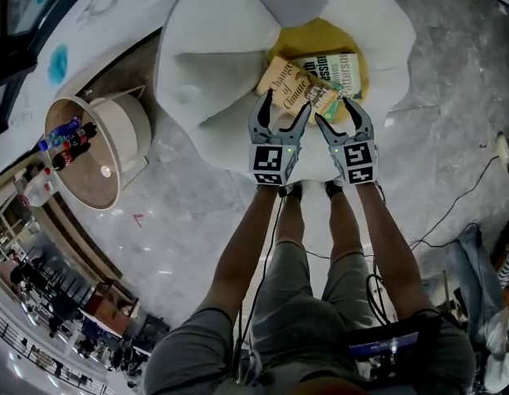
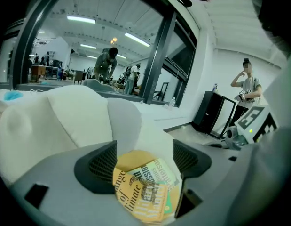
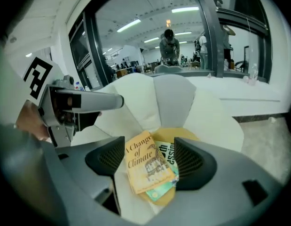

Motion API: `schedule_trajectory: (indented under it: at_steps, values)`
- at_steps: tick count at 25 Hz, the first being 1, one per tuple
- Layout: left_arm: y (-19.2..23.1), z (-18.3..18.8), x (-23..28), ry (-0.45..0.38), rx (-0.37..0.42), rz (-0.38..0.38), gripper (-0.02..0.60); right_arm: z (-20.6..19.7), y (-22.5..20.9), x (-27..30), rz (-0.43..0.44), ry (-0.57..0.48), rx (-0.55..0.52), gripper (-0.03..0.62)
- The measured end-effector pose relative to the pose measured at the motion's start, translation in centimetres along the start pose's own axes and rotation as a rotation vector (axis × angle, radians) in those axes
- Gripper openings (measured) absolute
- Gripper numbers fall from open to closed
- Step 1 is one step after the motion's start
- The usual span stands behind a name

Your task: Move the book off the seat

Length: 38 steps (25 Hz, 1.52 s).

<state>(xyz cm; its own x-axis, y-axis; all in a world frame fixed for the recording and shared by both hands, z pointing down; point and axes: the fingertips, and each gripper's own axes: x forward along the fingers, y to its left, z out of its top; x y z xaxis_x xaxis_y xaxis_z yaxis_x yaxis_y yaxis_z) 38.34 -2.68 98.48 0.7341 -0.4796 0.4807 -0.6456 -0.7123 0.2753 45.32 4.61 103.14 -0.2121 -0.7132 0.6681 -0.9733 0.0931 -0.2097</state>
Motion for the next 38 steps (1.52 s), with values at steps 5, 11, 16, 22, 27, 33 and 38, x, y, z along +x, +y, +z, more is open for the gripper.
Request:
schedule_trajectory:
  at_steps: [5, 11, 16, 22, 27, 33, 38]
  values:
    - [2.9, -3.1, 3.5, 0.056, 0.069, -0.042, 0.362, -5.6, -1.9, 3.5, -0.014, 0.081, 0.047, 0.316]
    - [8.2, -7.7, 6.9, 0.157, 0.082, -0.028, 0.362, -10.9, -2.2, 6.5, -0.032, 0.153, 0.212, 0.316]
    - [11.2, -10.9, 9.9, 0.243, 0.003, -0.006, 0.362, -14.8, -2.2, 8.1, -0.057, 0.209, 0.364, 0.316]
    - [11.8, -15.9, 12.0, 0.45, 0.018, -0.053, 0.364, -17.9, -2.2, 10.1, -0.039, 0.262, 0.563, 0.325]
    - [12.2, -21.2, 12.6, 0.589, -0.091, -0.112, 0.396, -19.5, -2.1, 11.8, -0.015, 0.3, 0.59, 0.339]
    - [11.6, -21.7, 12.6, 0.647, -0.114, -0.172, 0.397, -19.8, -2.3, 11.8, -0.035, 0.293, 0.584, 0.339]
    - [11.8, -21.7, 12.5, 0.642, -0.101, -0.165, 0.397, -19.6, -2.2, 11.9, -0.043, 0.297, 0.6, 0.339]
